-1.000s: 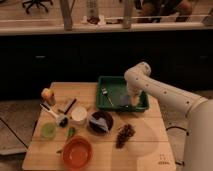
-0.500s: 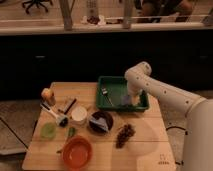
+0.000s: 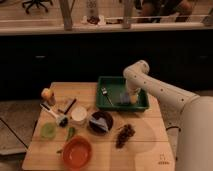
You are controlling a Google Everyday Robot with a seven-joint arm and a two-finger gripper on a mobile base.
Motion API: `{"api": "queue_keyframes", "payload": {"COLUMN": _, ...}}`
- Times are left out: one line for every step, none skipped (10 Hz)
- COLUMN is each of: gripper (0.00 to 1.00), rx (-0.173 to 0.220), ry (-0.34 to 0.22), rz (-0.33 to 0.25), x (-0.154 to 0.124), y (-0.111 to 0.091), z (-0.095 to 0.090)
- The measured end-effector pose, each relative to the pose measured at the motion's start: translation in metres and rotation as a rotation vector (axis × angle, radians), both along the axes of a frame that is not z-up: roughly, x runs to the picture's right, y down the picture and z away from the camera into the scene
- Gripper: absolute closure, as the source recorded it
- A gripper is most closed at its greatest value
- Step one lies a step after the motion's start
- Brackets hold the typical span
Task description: Wipe tray with sponge
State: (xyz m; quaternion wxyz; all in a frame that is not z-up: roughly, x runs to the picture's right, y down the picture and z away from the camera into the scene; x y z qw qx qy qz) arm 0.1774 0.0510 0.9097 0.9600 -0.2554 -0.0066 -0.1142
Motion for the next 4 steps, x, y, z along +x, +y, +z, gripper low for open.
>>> {"api": "queue_keyframes", "payload": {"gripper": 1.0, "rx": -0.011, "ry": 0.007, "rz": 0.001, "x": 0.002, "y": 0.002, "z": 0.006}}
{"api": "queue_keyframes", "payload": {"gripper": 1.0, "rx": -0.024, "ry": 0.012, "rz": 0.003, "x": 0.004, "y": 0.006, "z": 0.012}}
{"api": "queue_keyframes", "payload": {"gripper": 1.0, "rx": -0.041, "ry": 0.019, "rz": 0.005, "x": 0.006, "y": 0.011, "z": 0.019}}
{"api": "queue_keyframes", "payload": {"gripper": 1.0, "rx": -0.05, "ry": 0.021, "rz": 0.007, "x": 0.006, "y": 0.014, "z": 0.023}}
